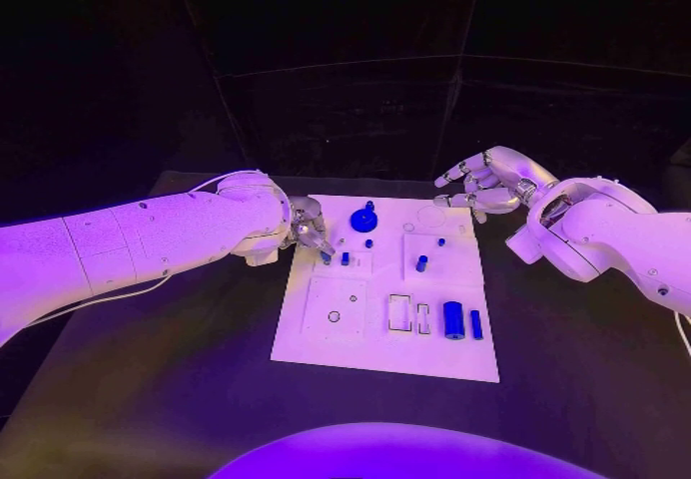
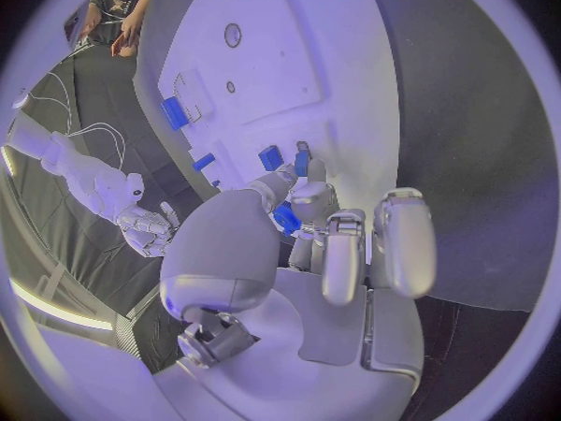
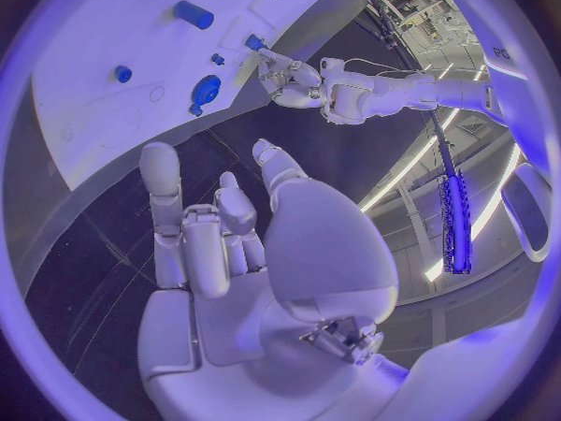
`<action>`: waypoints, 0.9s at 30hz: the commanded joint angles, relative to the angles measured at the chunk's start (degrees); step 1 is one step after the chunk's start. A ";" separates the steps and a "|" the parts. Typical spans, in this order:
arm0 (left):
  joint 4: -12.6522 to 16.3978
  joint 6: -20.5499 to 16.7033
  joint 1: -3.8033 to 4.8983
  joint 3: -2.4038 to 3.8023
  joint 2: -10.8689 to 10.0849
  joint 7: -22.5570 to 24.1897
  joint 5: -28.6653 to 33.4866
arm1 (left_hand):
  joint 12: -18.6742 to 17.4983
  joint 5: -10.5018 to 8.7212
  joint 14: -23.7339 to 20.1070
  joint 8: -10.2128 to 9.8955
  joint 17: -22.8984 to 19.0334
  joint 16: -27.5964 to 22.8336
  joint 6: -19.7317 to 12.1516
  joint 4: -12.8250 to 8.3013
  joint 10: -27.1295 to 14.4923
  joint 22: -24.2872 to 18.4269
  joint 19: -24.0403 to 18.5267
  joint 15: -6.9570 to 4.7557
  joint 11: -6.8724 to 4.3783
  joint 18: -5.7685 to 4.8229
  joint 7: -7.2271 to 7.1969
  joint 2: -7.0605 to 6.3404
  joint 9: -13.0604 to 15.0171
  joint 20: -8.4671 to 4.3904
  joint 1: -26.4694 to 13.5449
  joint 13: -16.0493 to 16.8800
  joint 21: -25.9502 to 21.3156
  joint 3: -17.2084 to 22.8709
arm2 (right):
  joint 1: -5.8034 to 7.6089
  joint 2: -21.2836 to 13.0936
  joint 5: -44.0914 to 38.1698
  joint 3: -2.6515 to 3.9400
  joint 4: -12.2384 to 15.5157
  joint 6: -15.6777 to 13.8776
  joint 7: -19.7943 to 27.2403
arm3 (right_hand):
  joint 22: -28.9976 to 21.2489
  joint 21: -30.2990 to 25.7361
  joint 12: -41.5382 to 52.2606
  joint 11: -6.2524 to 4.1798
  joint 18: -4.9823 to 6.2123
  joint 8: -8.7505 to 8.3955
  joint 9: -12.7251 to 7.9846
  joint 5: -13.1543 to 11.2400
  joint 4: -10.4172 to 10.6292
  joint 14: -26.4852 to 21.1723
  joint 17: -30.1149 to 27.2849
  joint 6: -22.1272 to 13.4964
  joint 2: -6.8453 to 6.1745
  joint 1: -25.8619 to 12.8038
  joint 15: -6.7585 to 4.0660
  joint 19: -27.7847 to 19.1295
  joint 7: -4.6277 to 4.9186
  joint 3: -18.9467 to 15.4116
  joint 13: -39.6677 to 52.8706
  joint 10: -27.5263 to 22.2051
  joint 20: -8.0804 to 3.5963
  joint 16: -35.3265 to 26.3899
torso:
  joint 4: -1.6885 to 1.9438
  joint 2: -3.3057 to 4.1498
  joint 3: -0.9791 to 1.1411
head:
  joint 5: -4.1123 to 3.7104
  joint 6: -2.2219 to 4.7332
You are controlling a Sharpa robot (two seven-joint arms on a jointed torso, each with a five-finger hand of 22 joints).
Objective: Assemble the parts on the task board
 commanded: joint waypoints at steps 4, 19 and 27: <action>-0.03 2.05 -0.15 -0.07 0.26 -0.50 -1.01 | 0.04 0.40 6.06 0.37 15.09 0.18 -0.31 -5.31 0.43 0.99 0.62 -0.27 0.05 0.29 -0.27 0.27 0.05 -0.35 0.28 -0.05 0.27 5.49 | 0.11 0.01 0.21 0.04 0.10 0.26 0.53 | -0.12 -0.44 -0.08 -0.42 0.89 0.38 -0.09 0.51 0.36 2.82 0.03 -0.49 0.37 -0.04 -0.41 -0.01 0.00 0.15 -0.08 -0.13 -0.21 -0.39 | 0.04 -0.01 -0.01 | -0.06 -0.05; 0.23 3.47 -0.23 -0.10 0.06 -0.59 -1.02 | -0.04 0.41 6.06 0.52 15.09 0.18 -0.40 -5.50 0.39 0.95 0.60 -0.26 0.06 0.30 -0.25 0.08 0.19 -0.35 0.12 -0.18 0.21 6.14 | 0.11 0.00 0.21 0.04 0.06 0.33 0.54 | -0.16 -0.48 -0.10 -0.42 0.89 0.43 -0.09 0.61 0.42 2.82 0.02 -0.50 0.38 -0.07 -0.41 -0.01 0.00 0.14 -0.13 -0.16 -0.22 -0.41 | 0.07 0.00 -0.03 | -0.02 -0.28; 0.29 3.72 -0.24 -0.11 0.13 -0.61 -1.02 | -0.05 0.42 6.06 0.60 15.09 0.18 -0.44 -5.62 0.40 0.97 0.61 -0.25 0.07 0.30 -0.24 -0.02 0.26 -0.35 0.06 -0.20 0.21 6.48 | 0.11 0.05 0.21 0.04 -0.02 0.33 0.58 | -0.16 -0.48 -0.10 -0.42 0.89 0.43 -0.09 0.61 0.42 2.82 0.02 -0.50 0.38 -0.07 -0.41 -0.01 0.00 0.14 -0.13 -0.16 -0.22 -0.41 | 0.01 0.00 -0.03 | 0.04 -0.36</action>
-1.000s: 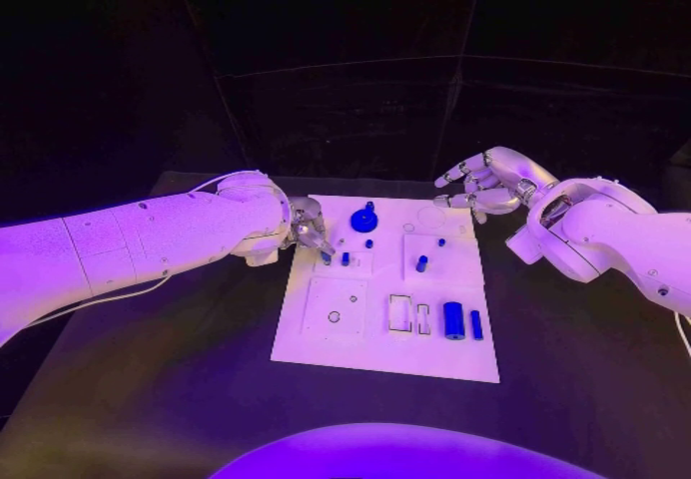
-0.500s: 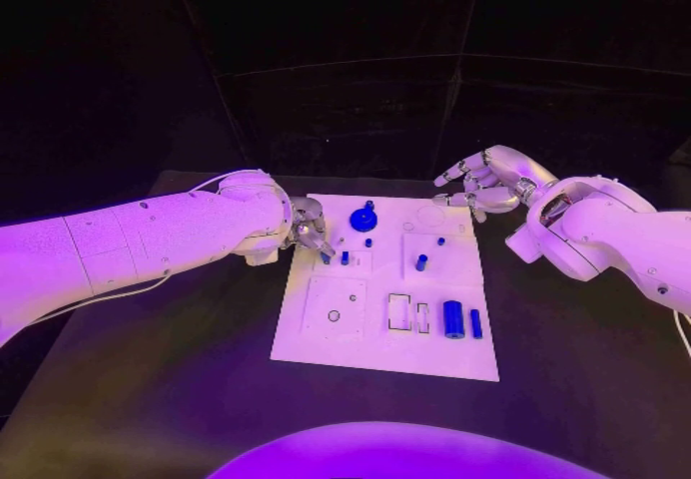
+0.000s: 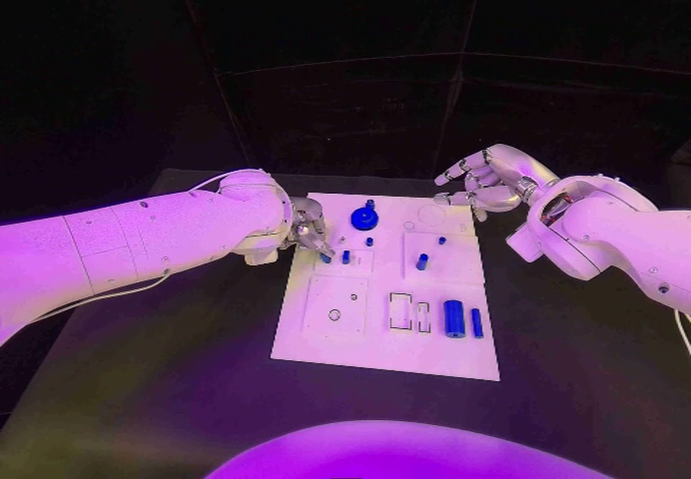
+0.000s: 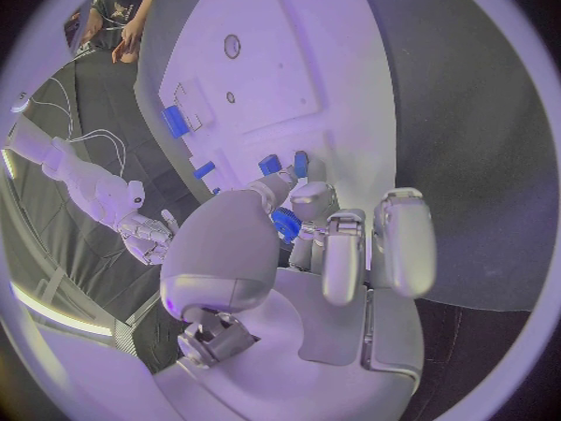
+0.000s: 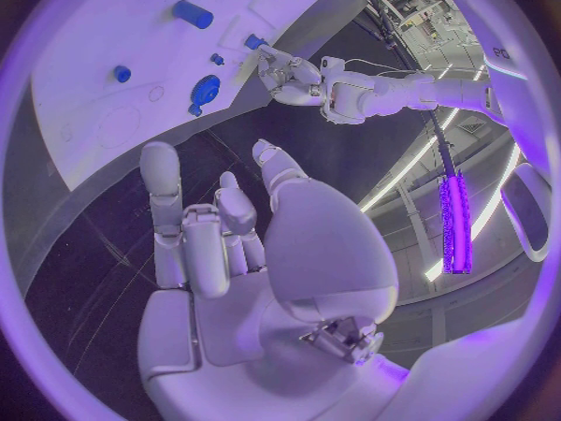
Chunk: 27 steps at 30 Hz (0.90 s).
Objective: Assemble the parts on the task board
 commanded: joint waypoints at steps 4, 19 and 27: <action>0.01 1.53 -0.12 -0.11 0.13 -0.53 -0.38 | -0.05 0.19 6.06 0.41 15.09 0.18 0.05 -5.55 0.52 0.96 0.60 -0.25 -0.05 0.30 -0.32 -0.11 0.10 -0.34 0.12 -0.07 0.20 5.86 | 0.11 0.04 0.18 0.03 0.01 0.26 0.53 | -0.05 -0.20 -0.10 -0.42 0.89 0.21 -0.09 0.18 0.25 2.82 0.02 -0.50 0.38 -0.08 -0.41 -0.01 0.00 -0.03 -0.06 -0.16 -0.22 -0.21 | -0.04 0.01 0.03 | -0.02 -0.08; -1.60 2.03 -0.10 -0.11 1.15 -0.56 -0.35 | 0.66 0.14 6.06 1.84 15.09 0.18 1.82 -1.79 1.00 1.51 0.80 -0.52 -0.46 0.21 -1.03 -2.81 0.87 -0.49 -6.83 0.31 0.50 2.52 | 0.11 0.05 0.18 0.03 0.05 0.22 0.55 | -0.05 -0.20 -0.10 -0.42 0.89 0.21 -0.09 0.18 0.25 2.82 0.02 -0.50 0.38 -0.08 -0.41 -0.01 0.00 -0.03 -0.06 -0.16 -0.22 -0.21 | -0.08 0.00 0.04 | -0.16 -0.29; -2.46 2.34 -0.10 -0.11 1.54 -0.56 -0.34 | 0.98 0.15 6.06 2.48 15.09 0.18 2.50 -0.88 1.16 1.70 0.88 -0.80 -0.77 0.18 -1.40 -3.31 1.20 -0.72 -8.41 0.55 0.61 1.06 | 0.11 0.01 0.18 0.03 0.10 0.18 0.55 | -0.14 -0.25 -0.16 -0.42 0.90 0.27 -0.10 0.27 0.31 2.82 -0.02 -0.54 0.38 -0.09 -0.41 -0.02 0.00 -0.03 -0.17 -0.23 -0.22 -0.24 | -0.06 -0.02 0.02 | -0.32 -0.37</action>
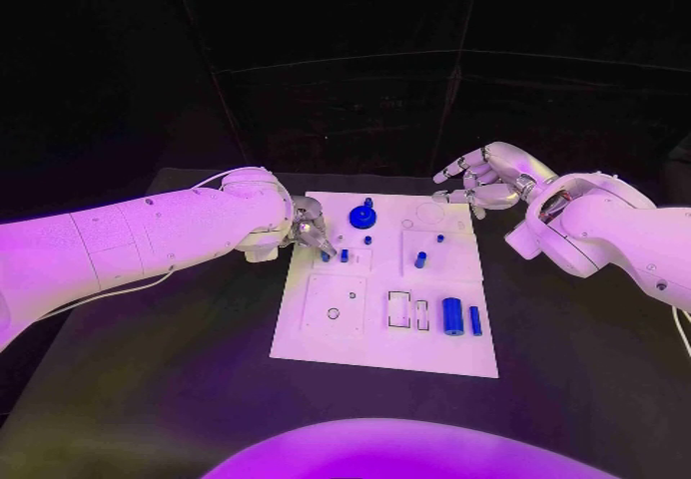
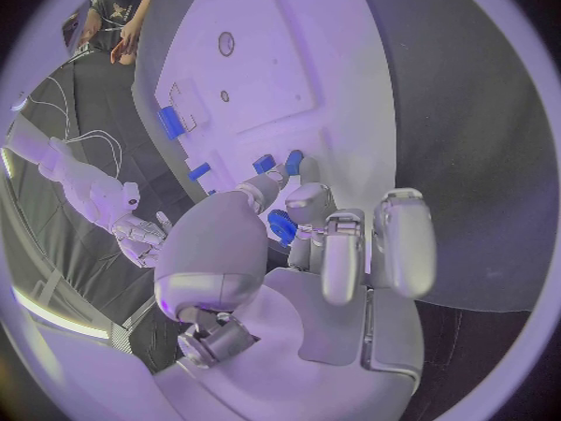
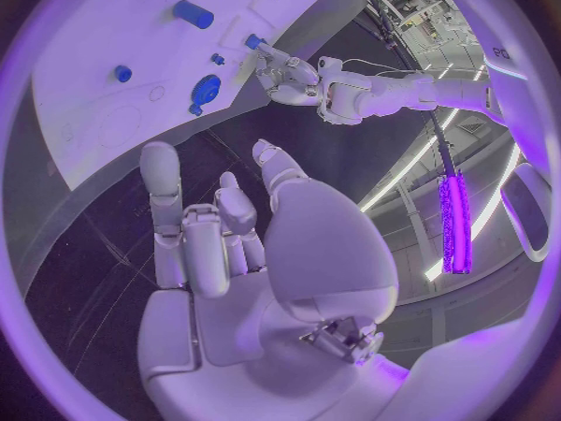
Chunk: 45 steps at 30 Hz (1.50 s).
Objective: Assemble the parts on the task board
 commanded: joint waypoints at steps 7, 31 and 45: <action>-0.81 1.11 -0.04 -0.05 0.33 -0.48 -0.26 | 0.42 0.25 6.05 0.59 15.09 0.18 0.55 0.53 0.18 1.76 0.74 -0.49 -0.21 0.17 -0.08 -0.01 0.16 -0.63 -1.40 0.12 0.27 -1.21 | 0.11 0.06 0.18 0.03 0.04 0.18 0.54 | -0.05 -0.29 -0.16 -0.20 0.90 0.28 -0.10 0.27 0.31 2.82 -0.02 -0.54 0.38 -0.09 -0.41 -0.02 0.00 -0.02 -0.05 -0.02 -0.22 -0.24 | 0.07 -0.01 -0.03 | -0.17 -0.16; -0.09 -13.98 -0.05 0.00 -1.04 2.69 3.15 | -11.05 0.30 6.00 0.16 14.92 0.07 -3.95 10.48 -8.40 -3.78 -1.80 0.43 1.06 1.46 1.46 -1.82 0.30 -0.25 -6.45 -13.30 -5.36 -19.86 | 0.11 0.04 0.18 0.03 -0.07 0.17 0.60 | -0.20 -0.37 -0.27 -0.20 0.93 0.30 -0.11 0.29 0.37 2.79 -0.13 -0.58 0.35 -0.14 -0.41 -0.07 0.01 -0.05 -0.20 -0.13 -0.22 -0.31 | 0.09 -0.03 0.00 | -0.37 0.27; 0.36 -24.13 -0.06 -0.05 0.03 23.90 4.72 | -25.88 0.52 -8.34 -7.48 -12.48 -20.73 -10.71 2.59 -27.03 -31.56 -17.51 5.25 6.56 7.11 6.87 1.05 -7.84 4.27 18.08 -26.06 -35.19 -17.00 | 0.11 0.13 0.18 0.03 -0.19 0.15 0.63 | -0.30 -0.44 -0.27 -0.19 0.94 0.32 -0.12 0.32 0.47 2.79 -0.14 -0.67 0.35 -0.23 -0.41 -0.10 0.02 -0.08 -0.22 -0.15 -0.22 -0.33 | 0.02 0.00 -0.03 | -0.93 0.89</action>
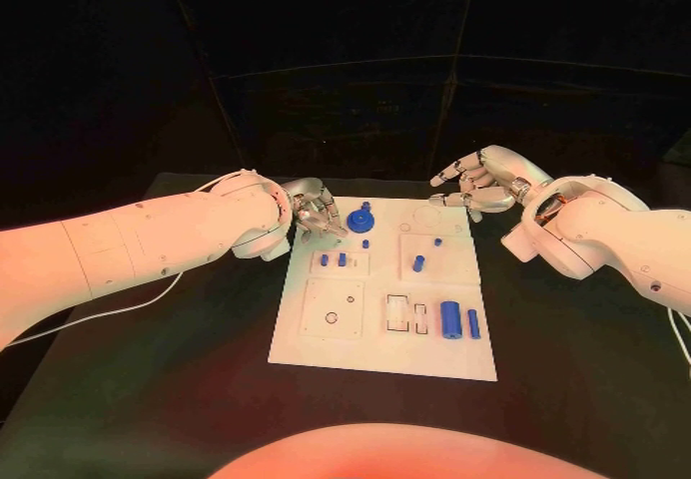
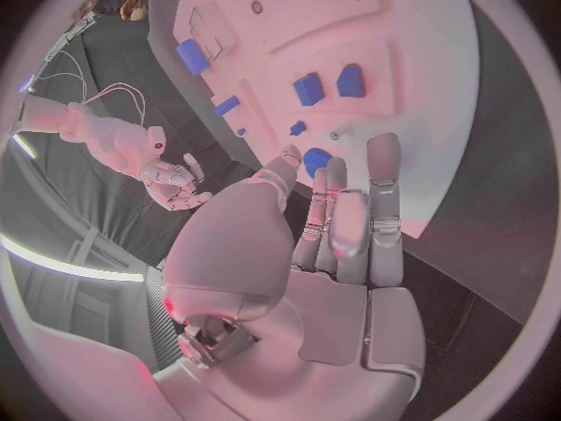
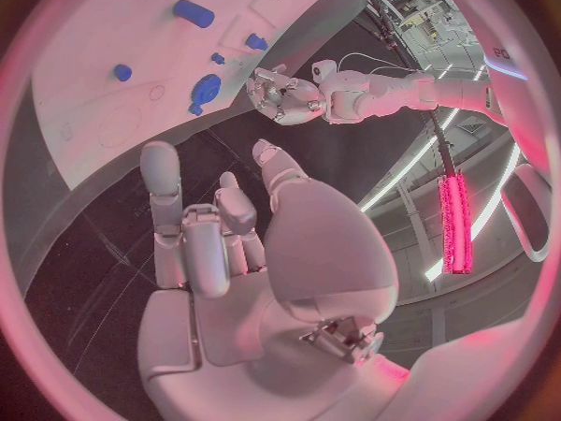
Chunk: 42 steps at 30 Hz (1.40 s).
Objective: Assemble the parts on the task board
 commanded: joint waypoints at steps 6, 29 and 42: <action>-1.18 -7.78 0.05 -0.93 2.11 15.52 -9.59 | -7.44 0.15 -6.34 -6.11 -12.45 -9.30 1.94 -4.75 -2.19 -2.31 -1.58 1.15 1.25 1.16 0.96 -2.92 -6.90 1.16 5.63 -9.08 -3.33 6.02 | 0.11 0.16 0.17 0.03 -0.04 0.19 0.52 | -0.05 -0.19 -0.30 -0.19 0.94 0.33 -0.09 0.34 0.33 2.79 -0.05 -0.28 0.36 -0.23 -0.41 -0.10 -0.01 0.09 -0.12 -0.19 -0.22 -0.32 | -0.08 0.03 0.00 | -0.44 0.38; -8.51 -0.79 -0.24 -3.47 9.03 15.43 -21.83 | -13.19 0.05 4.81 -13.63 -5.55 1.75 8.41 -6.17 0.61 10.98 9.77 0.42 1.12 -1.60 0.27 -5.14 -15.59 0.65 3.28 -21.39 11.16 7.33 | 0.10 0.80 0.17 0.03 -0.28 0.19 0.77 | -0.13 -0.24 -0.28 -0.20 0.95 0.37 -0.09 0.41 0.35 2.80 -0.01 -0.32 0.44 -0.16 -0.41 -0.11 -0.01 0.15 -0.11 -0.18 -0.22 -0.32 | -0.06 0.05 -0.04 | -1.13 0.63; -10.28 1.70 -0.34 -3.46 11.06 15.32 -22.49 | -14.30 0.04 6.33 -14.65 -3.82 3.84 11.39 -6.75 3.46 13.77 11.59 0.00 0.71 -2.16 -0.12 -4.25 -16.78 0.26 3.47 -23.95 13.93 9.20 | 0.10 1.06 0.17 0.03 -0.40 0.25 0.82 | -0.11 -0.24 -0.26 -0.20 0.94 0.39 -0.09 0.43 0.35 2.81 -0.01 -0.32 0.46 -0.13 -0.41 -0.09 -0.01 0.17 -0.09 -0.17 -0.22 -0.32 | -0.04 0.05 -0.02 | -1.30 0.48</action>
